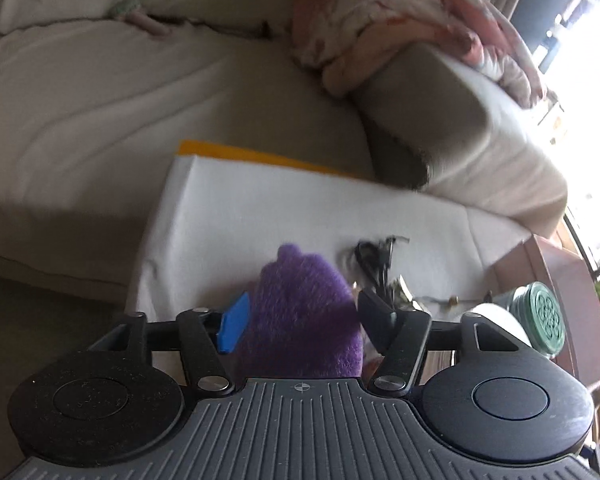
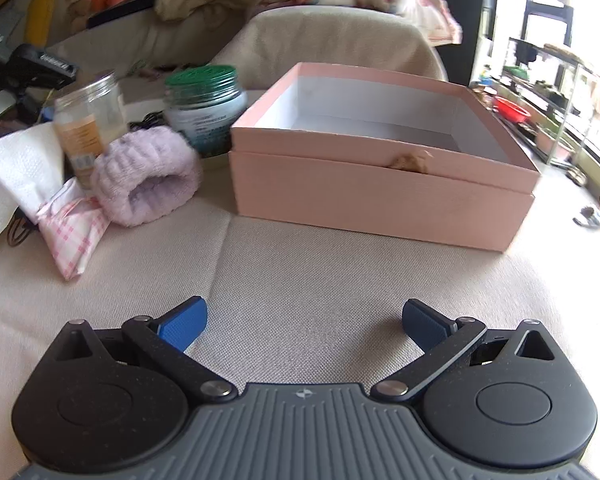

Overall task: Organize soft objects
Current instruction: 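Grasp the purple sponge with the left gripper while the right gripper reaches the orange flower stick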

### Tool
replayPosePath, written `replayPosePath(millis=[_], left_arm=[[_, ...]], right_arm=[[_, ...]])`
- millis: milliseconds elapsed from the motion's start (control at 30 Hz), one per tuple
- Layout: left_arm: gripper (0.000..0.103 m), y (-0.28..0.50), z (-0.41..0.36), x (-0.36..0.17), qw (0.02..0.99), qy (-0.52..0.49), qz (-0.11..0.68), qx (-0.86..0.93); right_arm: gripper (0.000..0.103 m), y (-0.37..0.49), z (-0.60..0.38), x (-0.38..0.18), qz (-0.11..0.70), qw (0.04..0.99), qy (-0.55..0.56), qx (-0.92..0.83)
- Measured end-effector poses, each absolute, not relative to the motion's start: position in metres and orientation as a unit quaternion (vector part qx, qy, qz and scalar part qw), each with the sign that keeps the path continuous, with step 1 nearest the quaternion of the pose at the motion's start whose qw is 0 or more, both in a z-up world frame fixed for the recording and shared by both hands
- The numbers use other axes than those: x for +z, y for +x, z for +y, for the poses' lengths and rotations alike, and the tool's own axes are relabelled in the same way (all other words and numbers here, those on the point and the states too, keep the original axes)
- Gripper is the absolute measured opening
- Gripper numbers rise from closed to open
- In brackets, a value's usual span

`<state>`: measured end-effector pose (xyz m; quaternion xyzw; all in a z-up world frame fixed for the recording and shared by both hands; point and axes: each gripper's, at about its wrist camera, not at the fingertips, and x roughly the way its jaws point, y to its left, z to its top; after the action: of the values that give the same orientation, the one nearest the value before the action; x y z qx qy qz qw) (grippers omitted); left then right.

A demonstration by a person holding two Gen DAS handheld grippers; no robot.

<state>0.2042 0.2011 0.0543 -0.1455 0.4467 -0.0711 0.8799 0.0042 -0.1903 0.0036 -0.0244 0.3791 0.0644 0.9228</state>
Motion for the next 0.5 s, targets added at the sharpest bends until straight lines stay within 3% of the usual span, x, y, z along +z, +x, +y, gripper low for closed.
replayPosePath(millis=[100, 267, 500], left_arm=[[0.067, 0.198, 0.208, 0.047, 0.874, -0.185, 0.444, -0.074], [0.075, 0.197, 0.213, 0.042, 0.877, -0.204, 0.429, -0.071], [0.093, 0.189, 0.224, 0.025, 0.877, -0.235, 0.411, -0.079]], right_arm=[[0.098, 0.012, -0.178, 0.018, 0.373, 0.918, -0.079, 0.109], [0.098, 0.022, -0.151, 0.058, 0.276, 0.937, -0.14, 0.164], [0.098, 0.037, -0.123, 0.093, 0.279, 0.924, -0.09, 0.247]])
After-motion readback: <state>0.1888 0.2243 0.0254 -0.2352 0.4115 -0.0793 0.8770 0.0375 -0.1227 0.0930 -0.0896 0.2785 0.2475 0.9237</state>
